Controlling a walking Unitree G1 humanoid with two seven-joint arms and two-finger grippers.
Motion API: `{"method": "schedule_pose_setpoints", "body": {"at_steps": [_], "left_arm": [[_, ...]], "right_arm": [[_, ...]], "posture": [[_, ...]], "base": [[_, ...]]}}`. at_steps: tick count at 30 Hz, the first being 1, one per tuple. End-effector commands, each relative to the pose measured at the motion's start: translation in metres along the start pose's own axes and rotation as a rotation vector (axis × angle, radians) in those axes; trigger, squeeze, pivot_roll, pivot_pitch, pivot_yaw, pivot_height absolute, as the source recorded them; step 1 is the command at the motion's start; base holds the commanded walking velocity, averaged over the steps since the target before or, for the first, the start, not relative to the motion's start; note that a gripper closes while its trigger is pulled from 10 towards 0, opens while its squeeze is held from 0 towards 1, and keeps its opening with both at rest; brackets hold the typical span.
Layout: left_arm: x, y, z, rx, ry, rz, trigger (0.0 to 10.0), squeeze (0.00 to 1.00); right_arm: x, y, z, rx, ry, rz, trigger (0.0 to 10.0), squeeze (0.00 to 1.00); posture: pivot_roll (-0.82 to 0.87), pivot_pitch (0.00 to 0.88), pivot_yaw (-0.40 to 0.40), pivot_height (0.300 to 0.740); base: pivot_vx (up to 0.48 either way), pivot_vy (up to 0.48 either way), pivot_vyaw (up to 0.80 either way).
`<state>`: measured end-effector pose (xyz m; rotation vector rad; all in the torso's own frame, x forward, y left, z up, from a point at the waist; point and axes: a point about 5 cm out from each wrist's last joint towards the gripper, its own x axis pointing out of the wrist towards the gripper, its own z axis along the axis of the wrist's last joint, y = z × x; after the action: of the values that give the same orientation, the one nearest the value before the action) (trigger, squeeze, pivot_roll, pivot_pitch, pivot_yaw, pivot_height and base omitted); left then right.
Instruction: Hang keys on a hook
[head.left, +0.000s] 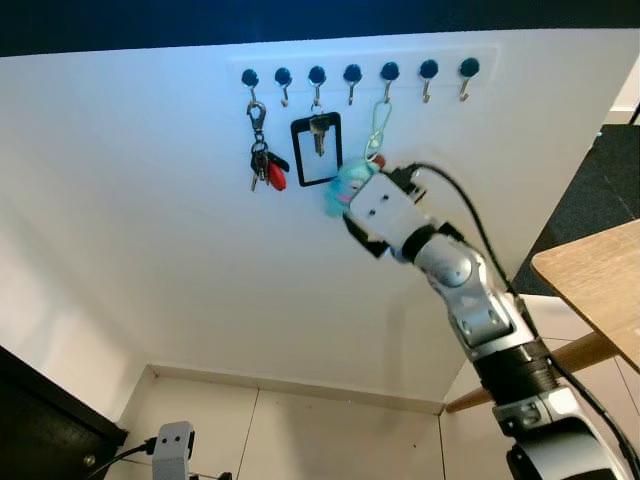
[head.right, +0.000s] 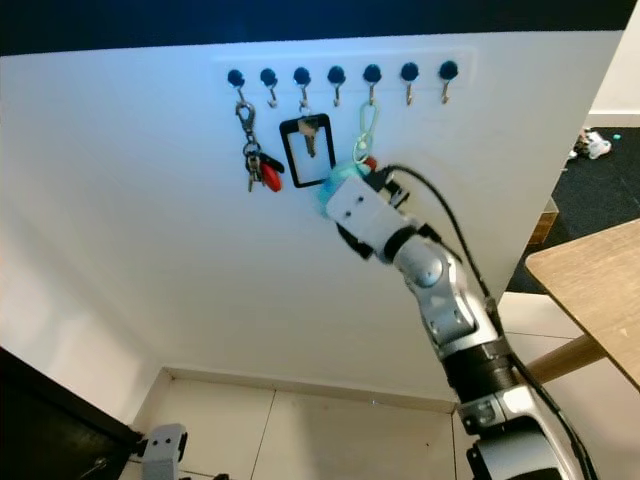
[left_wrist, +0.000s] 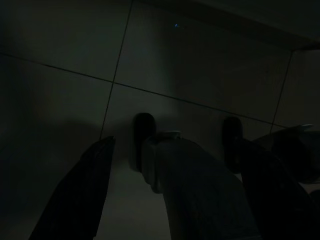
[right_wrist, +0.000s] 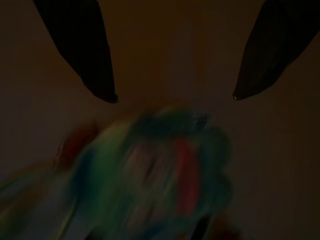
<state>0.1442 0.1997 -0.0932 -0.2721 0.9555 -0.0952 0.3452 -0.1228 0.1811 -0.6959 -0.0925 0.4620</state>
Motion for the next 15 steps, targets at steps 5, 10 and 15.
{"method": "schedule_pose_setpoints", "body": {"at_steps": [5,10,15], "left_arm": [[-0.002,0.002,-0.004,0.016,0.017,0.004,10.0,0.0],[-0.002,0.002,-0.004,0.018,0.021,0.005,10.0,0.0],[0.0,-0.001,-0.004,0.037,0.026,0.002,10.0,0.0]], "right_arm": [[-0.009,0.048,-0.047,0.249,0.193,0.149,10.0,0.0],[-0.016,0.069,-0.068,0.283,0.265,0.204,10.0,0.0],[-0.048,0.124,-0.127,0.441,0.501,0.292,10.0,0.0]], "posture": [[-0.14,0.052,0.093,0.74],[-0.14,0.047,0.087,0.74],[-0.13,0.029,0.073,0.74]], "base": [[0.0,0.0,0.0],[0.0,0.0,0.0],[0.0,0.0,0.0]]}}
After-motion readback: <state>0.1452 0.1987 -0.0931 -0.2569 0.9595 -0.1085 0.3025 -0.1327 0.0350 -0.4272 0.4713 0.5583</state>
